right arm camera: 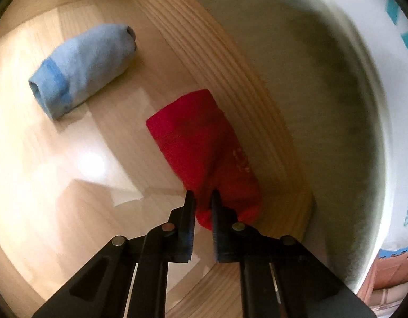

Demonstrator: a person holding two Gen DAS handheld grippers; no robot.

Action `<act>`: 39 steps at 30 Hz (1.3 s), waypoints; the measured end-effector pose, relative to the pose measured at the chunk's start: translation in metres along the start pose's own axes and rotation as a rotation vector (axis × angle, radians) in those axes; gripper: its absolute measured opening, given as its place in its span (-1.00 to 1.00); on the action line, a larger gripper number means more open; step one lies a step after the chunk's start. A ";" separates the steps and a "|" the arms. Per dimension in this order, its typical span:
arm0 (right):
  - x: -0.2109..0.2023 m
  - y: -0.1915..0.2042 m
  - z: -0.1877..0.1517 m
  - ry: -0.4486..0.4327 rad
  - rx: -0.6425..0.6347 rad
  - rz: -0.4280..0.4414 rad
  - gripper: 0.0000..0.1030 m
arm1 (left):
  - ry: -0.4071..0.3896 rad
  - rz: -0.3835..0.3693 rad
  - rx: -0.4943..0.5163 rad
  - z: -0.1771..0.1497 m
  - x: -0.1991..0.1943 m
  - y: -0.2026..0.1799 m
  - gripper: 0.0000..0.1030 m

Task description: Take underwear out of drawer

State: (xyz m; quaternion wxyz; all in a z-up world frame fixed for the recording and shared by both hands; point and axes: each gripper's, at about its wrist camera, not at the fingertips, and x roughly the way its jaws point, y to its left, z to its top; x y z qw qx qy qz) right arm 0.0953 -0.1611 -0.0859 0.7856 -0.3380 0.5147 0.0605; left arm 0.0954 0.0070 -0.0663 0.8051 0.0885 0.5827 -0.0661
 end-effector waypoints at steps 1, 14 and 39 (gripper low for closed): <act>-0.002 -0.003 0.002 0.003 0.008 0.015 -0.84 | 0.000 0.000 0.002 0.000 0.000 0.000 0.13; -0.023 -0.042 0.041 0.140 0.142 0.326 -0.97 | -0.014 -0.014 -0.007 -0.001 -0.004 0.003 0.13; -0.012 -0.058 0.028 -0.055 -0.012 0.138 -0.06 | -0.011 -0.027 -0.008 -0.001 -0.004 0.004 0.13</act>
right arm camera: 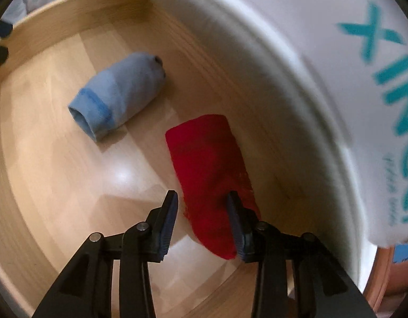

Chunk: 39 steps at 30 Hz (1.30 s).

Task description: Take underwear out of drawer

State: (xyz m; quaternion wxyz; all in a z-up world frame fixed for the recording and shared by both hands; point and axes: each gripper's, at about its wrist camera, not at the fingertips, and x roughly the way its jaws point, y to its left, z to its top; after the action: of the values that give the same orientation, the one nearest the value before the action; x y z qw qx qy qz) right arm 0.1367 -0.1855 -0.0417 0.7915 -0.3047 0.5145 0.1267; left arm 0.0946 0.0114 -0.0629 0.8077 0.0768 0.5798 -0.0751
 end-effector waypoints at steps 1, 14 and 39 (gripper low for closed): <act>0.003 -0.001 -0.001 -0.005 -0.009 -0.009 -0.02 | 0.001 0.000 0.001 0.000 0.000 0.000 0.13; -0.008 -0.030 0.012 0.058 0.065 0.003 -0.60 | 0.007 0.011 0.005 0.001 0.001 -0.001 0.13; -0.037 -0.082 0.006 0.343 0.483 0.358 -0.66 | -0.015 -0.010 -0.003 -0.002 -0.005 0.002 0.13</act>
State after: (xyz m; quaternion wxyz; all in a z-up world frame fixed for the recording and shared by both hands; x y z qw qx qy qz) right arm 0.1672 -0.2415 0.0223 0.7079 -0.0304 0.7006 0.0849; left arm 0.0917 0.0140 -0.0589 0.8118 0.0721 0.5741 -0.0786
